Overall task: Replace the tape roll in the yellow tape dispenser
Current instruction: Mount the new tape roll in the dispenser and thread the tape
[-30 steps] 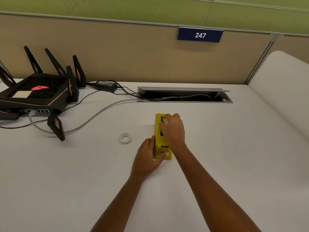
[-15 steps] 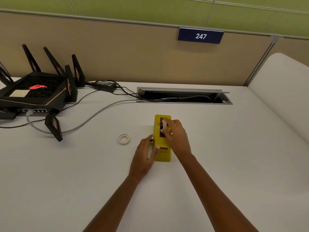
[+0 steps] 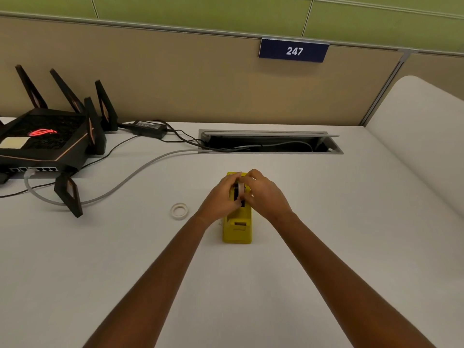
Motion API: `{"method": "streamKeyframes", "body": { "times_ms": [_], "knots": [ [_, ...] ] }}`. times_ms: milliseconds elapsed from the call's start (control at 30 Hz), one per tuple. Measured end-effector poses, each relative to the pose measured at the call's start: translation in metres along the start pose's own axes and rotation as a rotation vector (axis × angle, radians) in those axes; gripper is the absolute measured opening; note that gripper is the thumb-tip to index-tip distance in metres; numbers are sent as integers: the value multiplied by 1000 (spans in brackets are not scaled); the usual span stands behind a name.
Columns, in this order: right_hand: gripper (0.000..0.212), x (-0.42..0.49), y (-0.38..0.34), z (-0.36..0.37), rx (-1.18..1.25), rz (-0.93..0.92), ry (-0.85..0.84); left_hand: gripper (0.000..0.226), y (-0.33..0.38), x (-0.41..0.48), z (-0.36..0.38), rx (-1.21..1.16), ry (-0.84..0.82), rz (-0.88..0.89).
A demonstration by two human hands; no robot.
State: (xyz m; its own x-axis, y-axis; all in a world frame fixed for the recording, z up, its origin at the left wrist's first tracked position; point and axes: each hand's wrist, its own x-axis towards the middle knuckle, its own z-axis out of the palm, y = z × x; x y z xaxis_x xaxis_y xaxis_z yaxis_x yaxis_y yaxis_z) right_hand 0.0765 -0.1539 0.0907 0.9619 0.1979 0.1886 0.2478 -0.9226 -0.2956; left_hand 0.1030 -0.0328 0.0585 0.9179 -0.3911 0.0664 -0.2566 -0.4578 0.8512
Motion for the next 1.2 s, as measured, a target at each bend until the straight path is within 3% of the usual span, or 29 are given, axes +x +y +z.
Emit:
{"method": "streamKeyframes", "body": {
  "times_ms": [333,767,1200],
  "knots": [
    [22,10,2,-10,18,3,-85,54,-9,2,8,-5,93,47],
    [23,16,-1,-15,-19,5,-91,44,-13,3,10,-159,153,16],
    [29,5,9,-9,-226,-234,-97,50,-11,4,8,-150,139,-4]
  ]
}}
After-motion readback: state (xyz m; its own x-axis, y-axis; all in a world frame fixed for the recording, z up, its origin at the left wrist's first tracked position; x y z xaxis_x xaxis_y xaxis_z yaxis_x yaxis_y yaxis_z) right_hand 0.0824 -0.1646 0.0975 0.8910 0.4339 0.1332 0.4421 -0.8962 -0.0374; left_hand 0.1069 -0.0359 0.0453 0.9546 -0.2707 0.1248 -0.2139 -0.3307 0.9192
